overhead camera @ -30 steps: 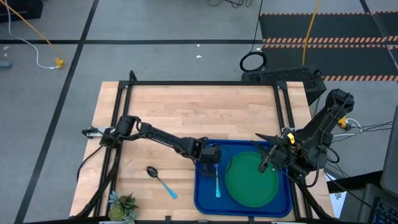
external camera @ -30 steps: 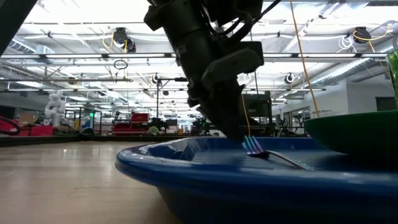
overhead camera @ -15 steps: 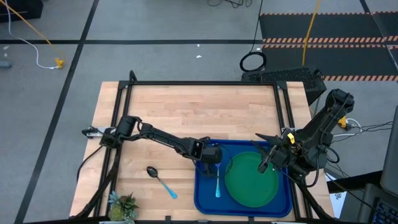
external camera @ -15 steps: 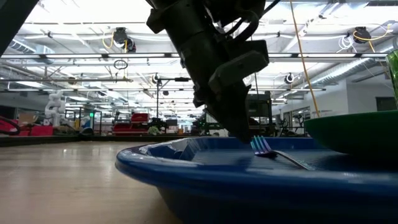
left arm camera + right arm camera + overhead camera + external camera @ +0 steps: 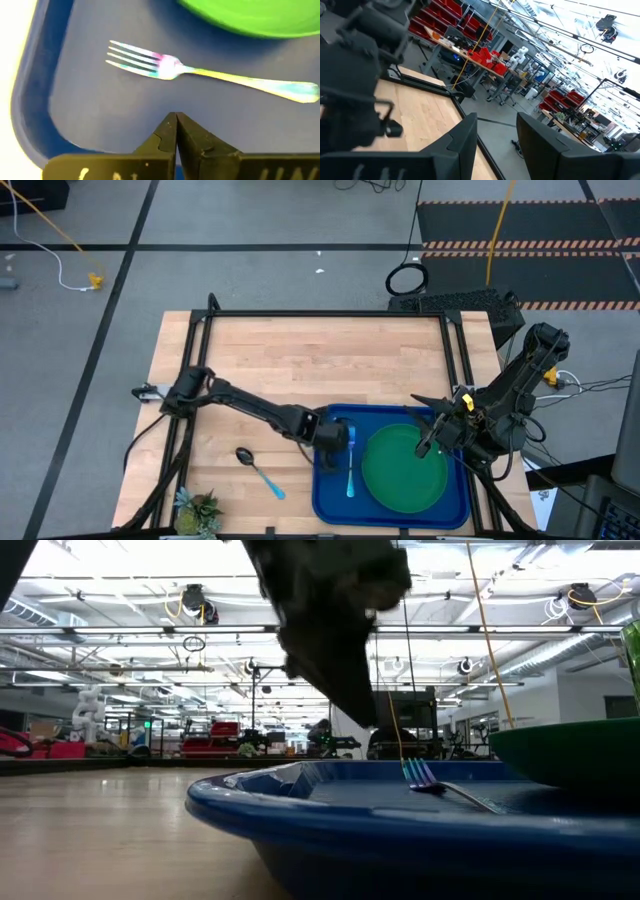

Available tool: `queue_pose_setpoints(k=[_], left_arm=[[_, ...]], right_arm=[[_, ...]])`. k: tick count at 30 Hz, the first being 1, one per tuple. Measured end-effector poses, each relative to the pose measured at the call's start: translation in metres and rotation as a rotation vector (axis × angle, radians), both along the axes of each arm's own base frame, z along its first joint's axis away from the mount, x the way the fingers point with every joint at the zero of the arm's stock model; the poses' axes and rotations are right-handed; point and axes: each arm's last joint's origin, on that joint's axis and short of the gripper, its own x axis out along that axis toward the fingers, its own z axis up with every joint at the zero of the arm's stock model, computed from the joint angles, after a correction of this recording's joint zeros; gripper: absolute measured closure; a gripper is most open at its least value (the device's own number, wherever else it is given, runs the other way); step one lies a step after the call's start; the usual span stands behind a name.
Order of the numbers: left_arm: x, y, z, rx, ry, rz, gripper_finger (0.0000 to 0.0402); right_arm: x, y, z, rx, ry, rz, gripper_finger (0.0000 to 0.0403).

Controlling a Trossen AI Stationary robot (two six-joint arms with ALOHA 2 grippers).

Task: Pick and place plate/cup/fork/spoon on tray
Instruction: Put the light blue spoon on the left side of the blue fork on the blue tray

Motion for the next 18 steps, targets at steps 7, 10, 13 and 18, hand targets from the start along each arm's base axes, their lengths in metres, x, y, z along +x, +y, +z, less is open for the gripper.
queue_pose_setpoints(k=[7, 10, 13, 18], left_arm=[[-0.026, -0.030, 0.011, -0.149, 0.116, 0.214, 0.0397], [-0.034, -0.042, 0.008, -0.203, 0.175, 0.320, 0.0385], [-0.047, -0.053, 0.006, -0.213, 0.254, 0.423, 0.0375], [-0.063, -0.072, 0.004, -0.230, 0.319, 0.575, 0.0371]], right_arm=[[0.000, 0.000, 0.000, -0.001, 0.000, 0.000, 0.0273], [0.000, 0.000, 0.000, 0.000, 0.000, 0.000, 0.0273], [0.000, 0.000, 0.000, 0.000, 0.000, 0.000, 0.0273], [0.000, 0.000, 0.000, 0.002, -0.001, 0.001, 0.0273]])
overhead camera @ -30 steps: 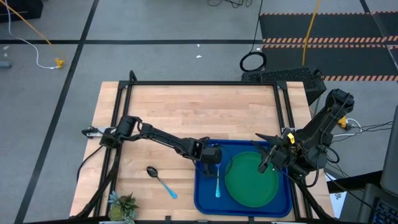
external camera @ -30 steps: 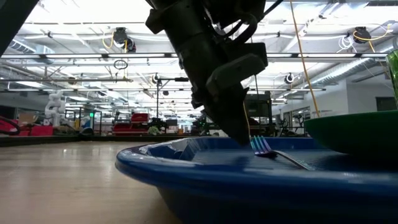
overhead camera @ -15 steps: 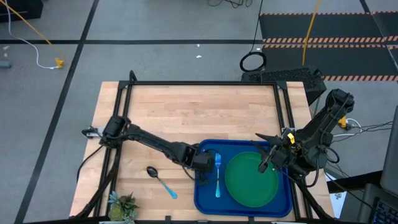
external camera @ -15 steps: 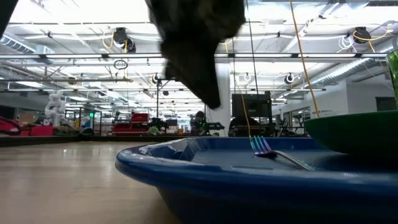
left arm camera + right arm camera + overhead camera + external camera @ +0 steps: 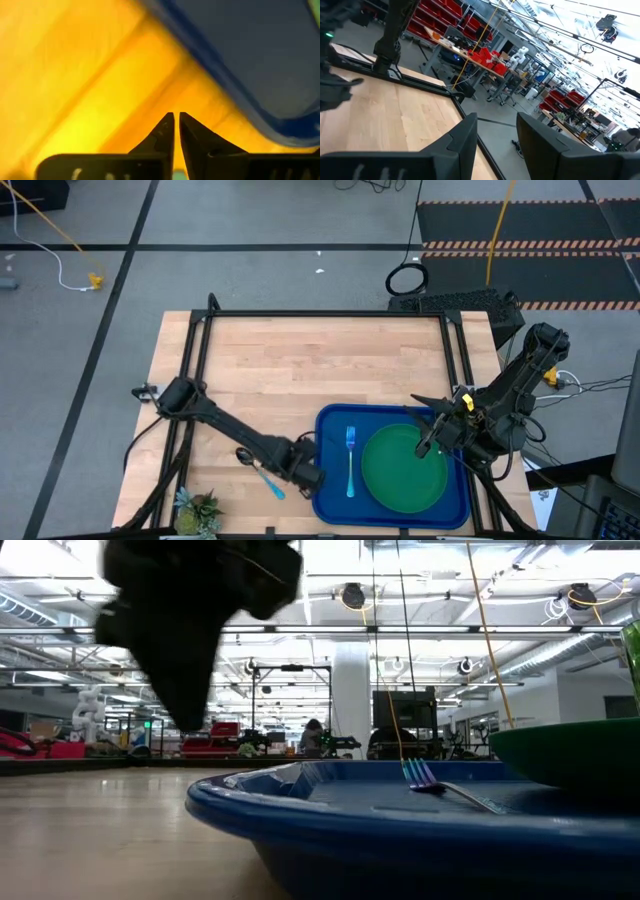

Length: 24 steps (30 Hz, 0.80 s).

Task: Pick and place plate/cup/fork/spoon on tray
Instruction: Put the light blue spoon on the left side of the blue fork on the blue tray

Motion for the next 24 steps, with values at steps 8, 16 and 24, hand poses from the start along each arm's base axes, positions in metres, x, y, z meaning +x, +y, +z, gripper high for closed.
queue_pose_setpoints(k=[8, 16, 24], left_arm=[[-0.028, -0.021, -0.002, 0.032, 0.130, 0.238, 0.0371], [-0.050, -0.025, -0.001, 0.127, 0.264, 0.419, 0.0370], [-0.071, -0.048, 0.000, 0.151, 0.251, 0.617, 0.0355]], right_arm=[[0.002, 0.000, 0.000, -0.024, -0.003, 0.042, 0.0273], [0.002, 0.002, 0.001, -0.019, -0.024, 0.093, 0.0273], [0.002, 0.004, -0.005, -0.020, -0.008, 0.105, 0.0273]])
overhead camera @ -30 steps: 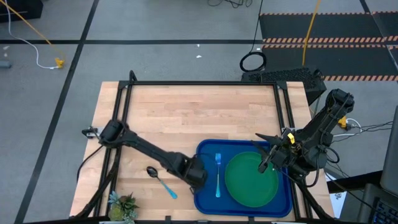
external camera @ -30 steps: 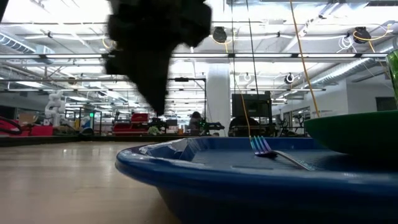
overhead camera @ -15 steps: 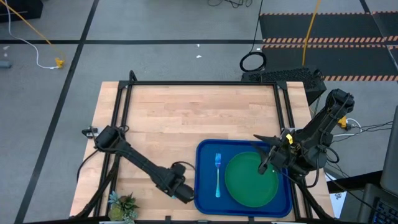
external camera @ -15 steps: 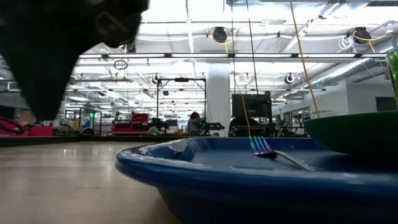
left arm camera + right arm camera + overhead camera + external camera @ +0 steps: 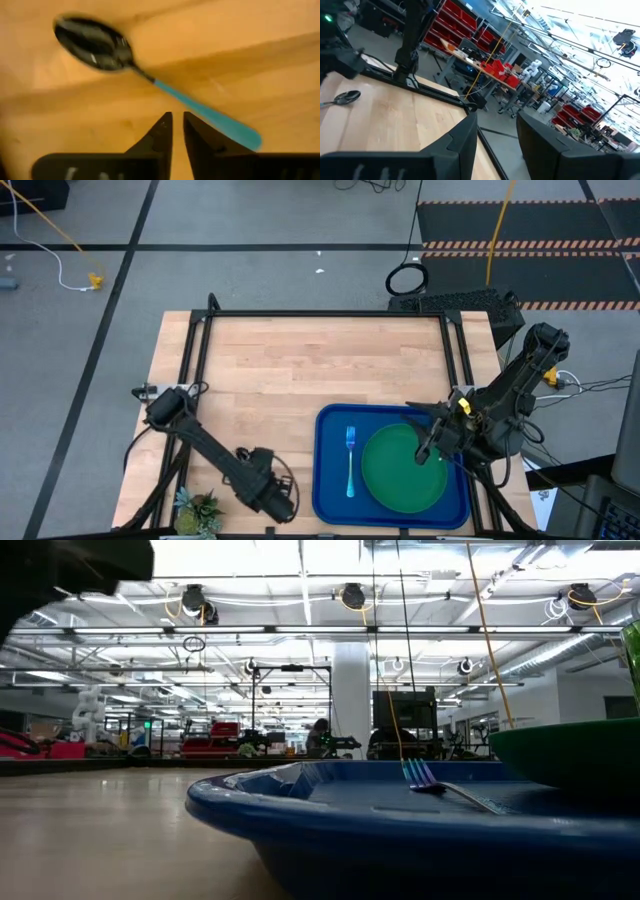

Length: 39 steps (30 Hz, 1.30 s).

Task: Pick and place plate/cup/fork/spoon on tray
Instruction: Put the light blue spoon on the left side of the blue fork on the blue tray

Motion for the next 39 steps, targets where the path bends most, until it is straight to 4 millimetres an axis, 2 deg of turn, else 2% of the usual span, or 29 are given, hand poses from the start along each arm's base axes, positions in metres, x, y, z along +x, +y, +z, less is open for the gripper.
queue_pose_setpoints(k=[4, 9, 15, 23, 33, 39], left_arm=[[-0.011, -0.008, 0.001, 0.043, -0.004, 0.126, 0.0293], [-0.013, -0.009, -0.006, 0.056, -0.019, 0.185, 0.0216], [-0.016, 0.002, -0.031, 0.076, -0.013, 0.244, 0.0174], [-0.014, 0.020, -0.045, 0.138, -0.019, 0.288, 0.0196], [-0.012, 0.021, -0.048, 0.143, -0.060, 0.262, 0.0260], [-0.006, 0.021, -0.049, 0.172, -0.154, 0.151, 0.0289]], right_arm=[[0.000, 0.000, -0.001, 0.017, -0.006, 0.001, 0.0273], [0.000, 0.001, -0.003, 0.037, -0.012, 0.005, 0.0273], [-0.004, 0.005, -0.003, 0.041, -0.013, 0.031, 0.0273], [-0.007, 0.007, -0.003, 0.044, -0.014, 0.049, 0.0273], [-0.007, 0.007, -0.004, 0.059, -0.021, 0.050, 0.0273], [-0.007, 0.007, -0.004, 0.065, -0.023, 0.050, 0.0273]])
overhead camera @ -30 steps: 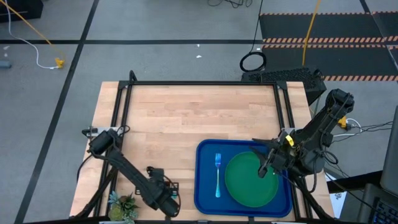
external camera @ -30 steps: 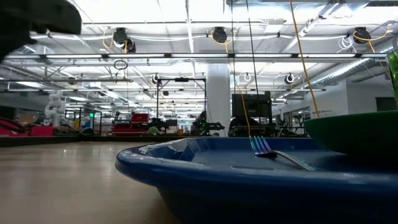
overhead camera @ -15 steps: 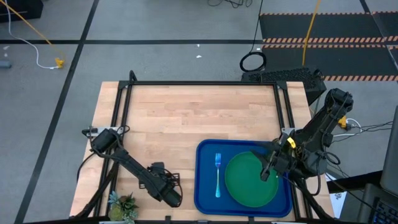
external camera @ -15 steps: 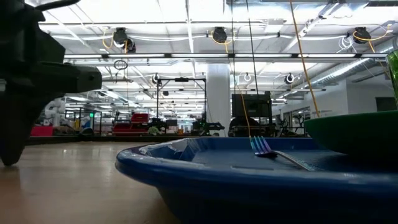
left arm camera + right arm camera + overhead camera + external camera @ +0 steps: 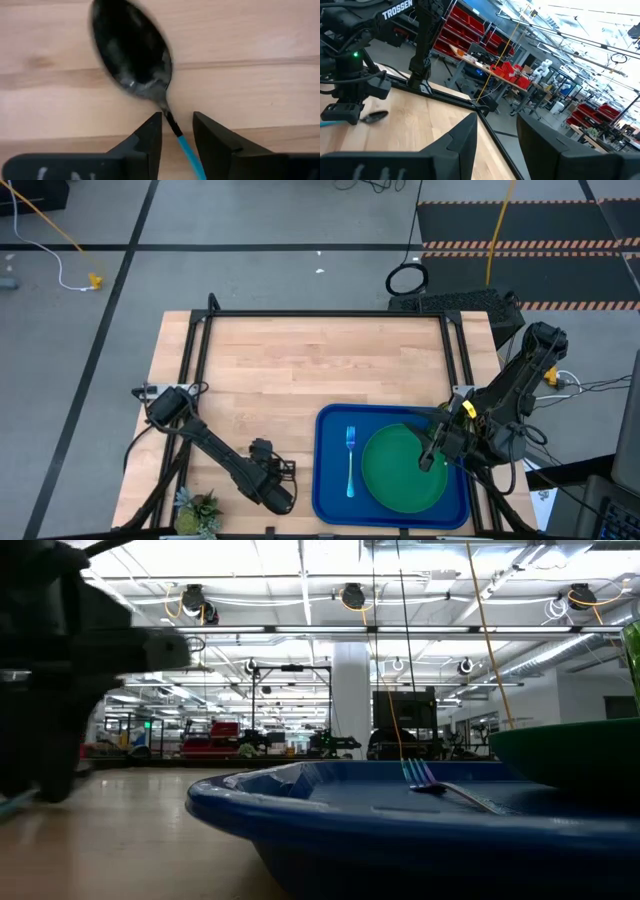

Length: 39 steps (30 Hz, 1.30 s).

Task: Pick and place plate/cup/fork/spoon on tray
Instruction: Put the light blue spoon on the left side of the blue fork on the blue tray

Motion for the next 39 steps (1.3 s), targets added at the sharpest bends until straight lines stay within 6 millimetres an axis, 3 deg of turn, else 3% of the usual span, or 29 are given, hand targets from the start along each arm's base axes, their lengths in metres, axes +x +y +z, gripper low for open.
queue_pose_setpoints(k=[13, 19, 24, 39], left_arm=[[0.017, 0.008, -0.001, -0.027, -0.052, -0.111, 0.0391], [0.024, 0.013, 0.000, -0.036, -0.056, -0.129, 0.0379], [0.034, 0.018, 0.007, -0.047, -0.069, -0.160, 0.0393], [0.083, 0.042, 0.060, 0.063, -0.243, -0.247, 0.0392]], right_arm=[[0.000, 0.000, 0.000, 0.000, 0.000, 0.000, 0.0273], [0.000, 0.000, 0.000, -0.001, 0.000, 0.000, 0.0273], [0.000, 0.000, 0.000, -0.003, 0.002, 0.000, 0.0273], [0.000, 0.000, 0.000, -0.013, 0.006, -0.001, 0.0273]])
